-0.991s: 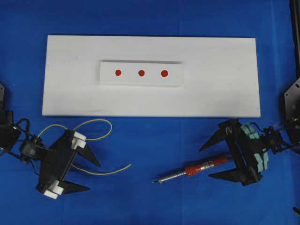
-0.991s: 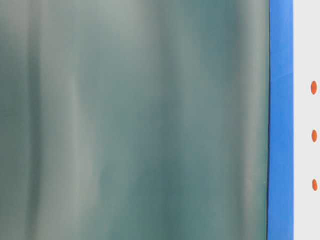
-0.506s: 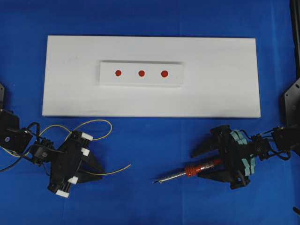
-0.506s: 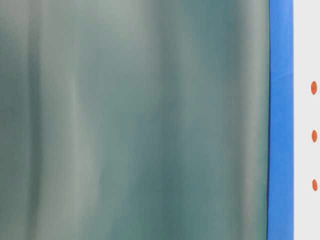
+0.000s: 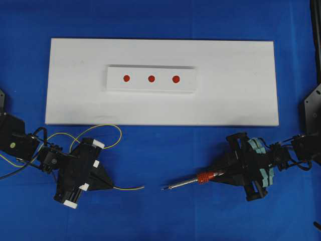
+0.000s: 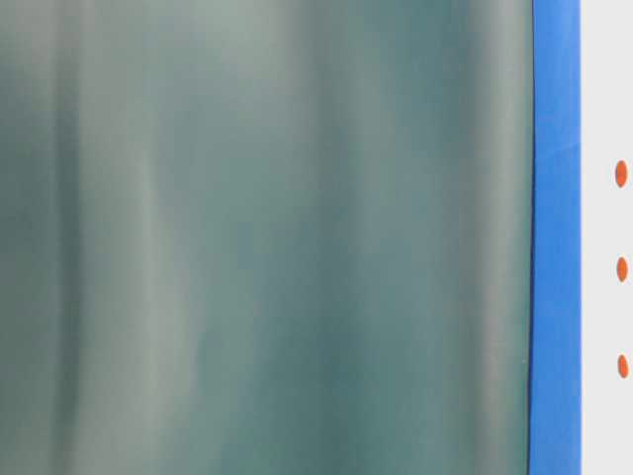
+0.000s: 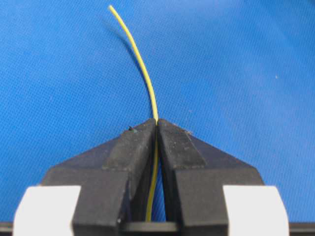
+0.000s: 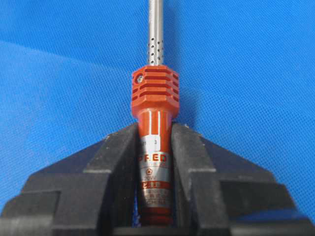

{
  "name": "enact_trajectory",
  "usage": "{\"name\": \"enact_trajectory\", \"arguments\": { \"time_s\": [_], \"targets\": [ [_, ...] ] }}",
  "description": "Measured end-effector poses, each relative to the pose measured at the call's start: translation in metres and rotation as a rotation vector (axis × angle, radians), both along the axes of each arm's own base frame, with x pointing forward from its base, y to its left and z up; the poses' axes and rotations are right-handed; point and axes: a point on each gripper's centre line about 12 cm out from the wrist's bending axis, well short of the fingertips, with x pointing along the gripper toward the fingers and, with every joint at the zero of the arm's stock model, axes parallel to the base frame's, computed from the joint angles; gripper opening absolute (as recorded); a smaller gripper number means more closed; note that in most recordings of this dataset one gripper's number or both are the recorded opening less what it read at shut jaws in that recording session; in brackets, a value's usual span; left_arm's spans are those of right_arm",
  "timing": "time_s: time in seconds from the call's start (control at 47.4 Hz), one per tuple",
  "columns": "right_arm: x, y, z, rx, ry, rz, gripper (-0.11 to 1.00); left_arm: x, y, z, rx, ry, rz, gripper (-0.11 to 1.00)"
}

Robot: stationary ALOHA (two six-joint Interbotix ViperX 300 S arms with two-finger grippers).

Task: Touch the tip of the soldering iron to the tip of the solder at the mark.
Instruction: 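Close both grippers and lift the solder wire and soldering iron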

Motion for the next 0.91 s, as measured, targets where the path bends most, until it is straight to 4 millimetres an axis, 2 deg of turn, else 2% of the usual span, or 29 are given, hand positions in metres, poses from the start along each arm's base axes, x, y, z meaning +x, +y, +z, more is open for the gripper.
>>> {"name": "enact_trajectory", "arguments": {
  "time_s": [0.19, 0.316, 0.485, 0.717, 0.907],
  "targets": [
    [-0.001, 0.001, 0.022, 0.004, 0.038, 0.006, 0.06, -0.004, 0.003, 0.031, -0.009, 0.032, 0.016, 0.01],
    [0.001, -0.005, 0.046, 0.003, 0.082, -0.005, 0.06, -0.006, 0.004, 0.061, -0.019, 0.079, 0.037, 0.01],
    [0.002, -0.016, 0.089, -0.022, 0.133, -0.001, 0.06, -0.012, 0.009, 0.096, -0.002, 0.145, 0.052, 0.01],
    [0.004, -0.040, 0.145, -0.089, 0.128, -0.003, 0.06, -0.017, 0.039, 0.134, 0.009, 0.209, 0.144, 0.01],
    [0.010, -0.069, 0.170, -0.150, 0.134, -0.074, 0.06, -0.024, 0.069, 0.169, 0.014, 0.177, 0.219, 0.01]
  ]
}}
